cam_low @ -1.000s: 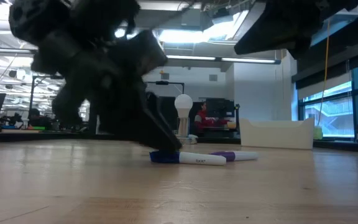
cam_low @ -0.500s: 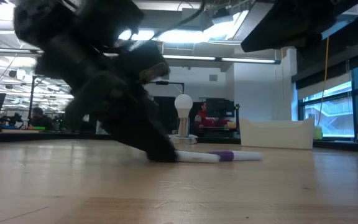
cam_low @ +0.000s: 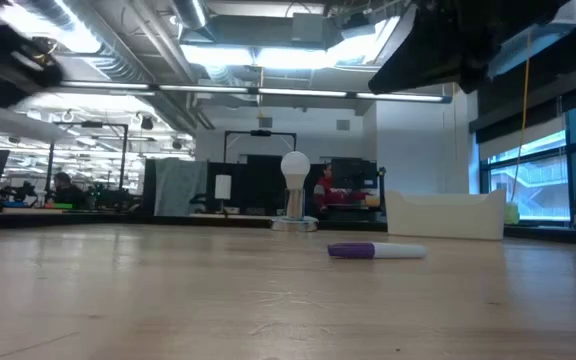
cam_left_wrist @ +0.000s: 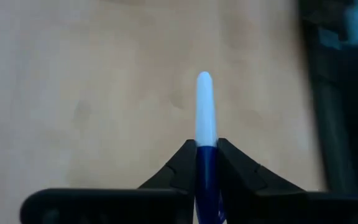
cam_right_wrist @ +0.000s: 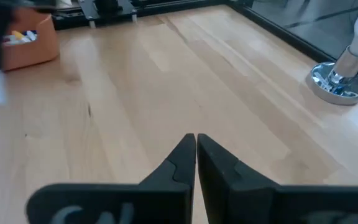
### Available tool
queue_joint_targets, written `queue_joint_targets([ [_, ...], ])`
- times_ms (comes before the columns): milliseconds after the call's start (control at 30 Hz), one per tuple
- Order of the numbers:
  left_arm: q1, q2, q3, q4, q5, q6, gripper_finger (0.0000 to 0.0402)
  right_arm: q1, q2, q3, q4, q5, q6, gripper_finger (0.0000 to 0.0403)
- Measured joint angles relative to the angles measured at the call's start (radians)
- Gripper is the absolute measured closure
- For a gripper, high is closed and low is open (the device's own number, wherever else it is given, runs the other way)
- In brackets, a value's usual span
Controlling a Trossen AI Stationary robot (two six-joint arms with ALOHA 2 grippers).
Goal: Pick & Place Markers
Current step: Put the small blue highlighter pen into the orange bin, then put the small violet highlighter pen into the orange bin
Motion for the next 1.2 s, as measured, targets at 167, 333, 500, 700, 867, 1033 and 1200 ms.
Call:
queue_joint_targets([
  [167, -0.183, -0.048, 0.000, -0.007, -0.015, 0.005, 0.0359, -0.006, 0.000, 0.000, 0.003, -0.009, -0.008, 0.0385],
  [333, -0.352, -0.074, 0.000, -0.025, -0.033, -0.152, 0.0361, -0.006, 0.000, 0.000, 0.008, -0.011, -0.017, 0.0385],
  [500, -0.466, -0.073, 0.001, -0.180, 0.019, -0.436, 0.0347, -0.006, 0.000, 0.000, 0.008, -0.013, 0.005, 0.0385],
  [700, -0.510, -0.073, 0.002, -0.489, 0.042, -0.689, 0.0345, 0.015, 0.000, -0.001, 0.015, -0.032, 0.033, 0.0385],
  [867, -0.498, -0.073, 0.002, -0.648, 0.033, -0.800, 0.0333, 0.019, 0.000, -0.001, 0.044, -0.031, 0.032, 0.0385],
  [1033, -0.474, -0.073, 0.002, -0.695, 0.031, -0.811, 0.0312, 0.019, 0.000, -0.001, 0.043, -0.031, 0.035, 0.0385],
  [1200, -0.438, -0.073, 0.019, -0.766, 0.071, -0.766, 0.0283, 0.019, 0.000, -0.001, 0.043, -0.031, 0.035, 0.0385],
])
